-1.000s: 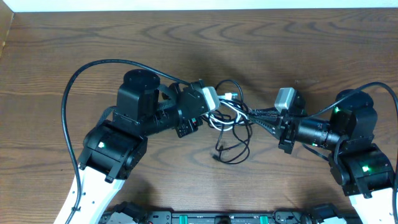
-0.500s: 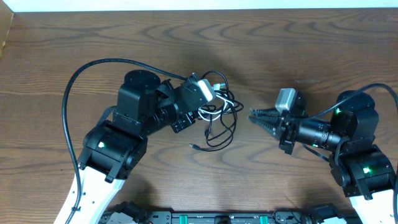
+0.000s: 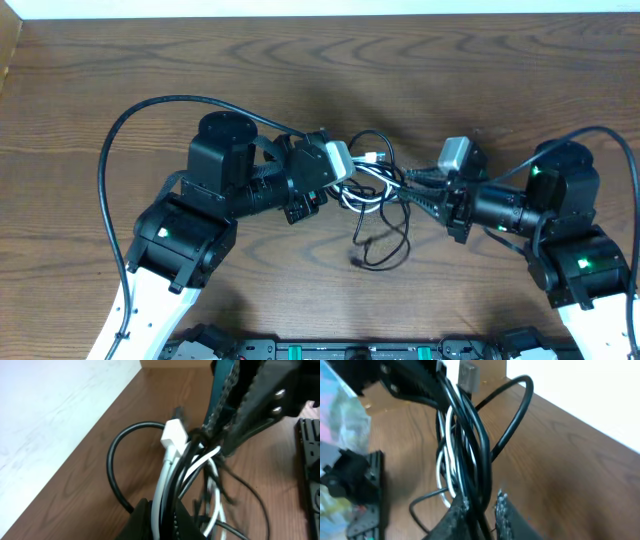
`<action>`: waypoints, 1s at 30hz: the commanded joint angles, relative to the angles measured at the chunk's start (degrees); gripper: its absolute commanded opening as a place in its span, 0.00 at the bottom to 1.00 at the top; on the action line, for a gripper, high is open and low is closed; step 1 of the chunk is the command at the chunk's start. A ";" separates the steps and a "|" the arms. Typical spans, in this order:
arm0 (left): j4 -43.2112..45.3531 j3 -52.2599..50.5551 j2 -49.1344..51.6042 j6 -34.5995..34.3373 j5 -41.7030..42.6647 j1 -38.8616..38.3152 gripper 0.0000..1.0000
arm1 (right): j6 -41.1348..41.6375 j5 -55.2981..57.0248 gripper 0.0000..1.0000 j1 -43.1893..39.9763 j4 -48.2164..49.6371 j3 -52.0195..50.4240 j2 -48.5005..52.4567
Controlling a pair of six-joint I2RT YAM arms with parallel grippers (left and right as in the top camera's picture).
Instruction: Untangle cables
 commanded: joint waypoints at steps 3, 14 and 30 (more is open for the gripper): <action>0.50 1.05 -0.63 -1.11 2.34 0.07 0.08 | -0.07 0.44 0.01 0.24 -0.11 0.87 0.42; 0.31 1.05 -0.61 -4.55 -17.31 0.07 0.08 | 4.35 3.80 0.01 0.07 0.22 0.87 0.35; 0.28 1.05 -0.63 -8.28 -25.75 0.11 0.08 | 14.60 18.51 0.01 0.07 1.03 0.87 -2.95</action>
